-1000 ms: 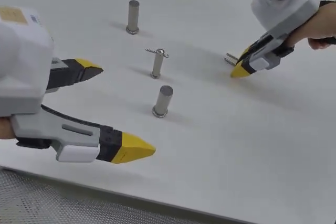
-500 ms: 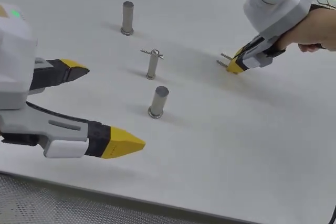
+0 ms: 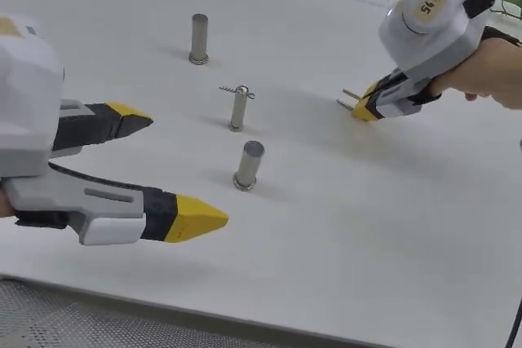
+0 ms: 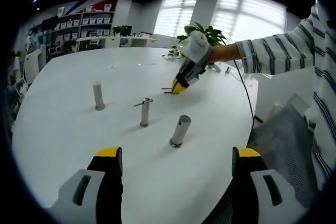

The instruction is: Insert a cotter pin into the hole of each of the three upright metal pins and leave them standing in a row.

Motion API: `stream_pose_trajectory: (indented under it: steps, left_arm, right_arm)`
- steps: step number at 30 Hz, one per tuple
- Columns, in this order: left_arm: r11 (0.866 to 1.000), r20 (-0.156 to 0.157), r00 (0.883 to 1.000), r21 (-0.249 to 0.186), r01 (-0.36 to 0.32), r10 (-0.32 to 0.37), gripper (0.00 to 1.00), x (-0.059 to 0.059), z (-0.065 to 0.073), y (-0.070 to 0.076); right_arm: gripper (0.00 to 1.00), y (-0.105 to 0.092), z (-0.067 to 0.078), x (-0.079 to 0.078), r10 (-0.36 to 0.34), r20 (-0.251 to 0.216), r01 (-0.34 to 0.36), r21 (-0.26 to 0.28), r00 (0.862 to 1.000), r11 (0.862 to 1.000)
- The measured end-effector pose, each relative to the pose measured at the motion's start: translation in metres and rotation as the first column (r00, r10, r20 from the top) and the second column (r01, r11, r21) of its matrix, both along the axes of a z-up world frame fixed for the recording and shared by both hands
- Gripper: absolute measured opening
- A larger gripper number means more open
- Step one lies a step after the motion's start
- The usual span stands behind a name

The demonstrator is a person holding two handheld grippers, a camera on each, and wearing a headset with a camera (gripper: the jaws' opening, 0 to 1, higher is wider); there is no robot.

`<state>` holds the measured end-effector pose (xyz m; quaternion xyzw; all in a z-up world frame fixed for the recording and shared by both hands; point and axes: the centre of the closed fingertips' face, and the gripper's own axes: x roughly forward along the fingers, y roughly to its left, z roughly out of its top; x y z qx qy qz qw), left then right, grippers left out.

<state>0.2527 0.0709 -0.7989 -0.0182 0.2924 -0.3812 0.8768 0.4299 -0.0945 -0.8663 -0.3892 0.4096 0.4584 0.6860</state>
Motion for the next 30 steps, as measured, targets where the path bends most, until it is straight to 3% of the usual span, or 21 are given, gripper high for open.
stream_pose_trajectory:
  steps: [9,11,18,24,27,30]
  left_arm:
    - [1.000,-0.002,1.000,-0.001,0.021,-0.021,0.84,-0.003,0.003,-0.010]
    - [1.000,-0.004,1.000,-0.004,0.021,-0.021,0.85,-0.004,0.004,-0.012]
    - [1.000,-0.024,1.000,-0.009,0.014,-0.014,0.84,-0.007,0.001,-0.014]
    - [1.000,-0.069,0.998,-0.006,0.003,-0.004,0.85,-0.012,-0.007,-0.012]
    - [1.000,-0.067,0.998,-0.014,-0.003,0.002,0.84,-0.012,-0.006,-0.012]
    - [1.000,-0.043,0.999,-0.024,0.004,-0.005,0.80,-0.011,-0.001,-0.015]
  right_arm:
    - [0.02,0.000,-0.001,0.002,0.040,0.009,-0.040,-0.011,0.999,0.999]
    - [0.02,0.003,0.005,-0.003,0.025,0.001,-0.025,0.031,1.000,0.999]
    - [0.02,0.000,0.017,-0.021,0.062,0.028,-0.063,0.050,0.998,0.997]
    - [0.02,0.004,0.028,-0.045,0.069,0.034,-0.072,0.111,0.997,0.991]
    - [0.02,0.006,0.033,-0.054,0.076,0.044,-0.081,0.127,0.996,0.989]
    - [0.02,0.009,0.039,-0.065,0.089,0.068,-0.098,0.146,0.994,0.984]
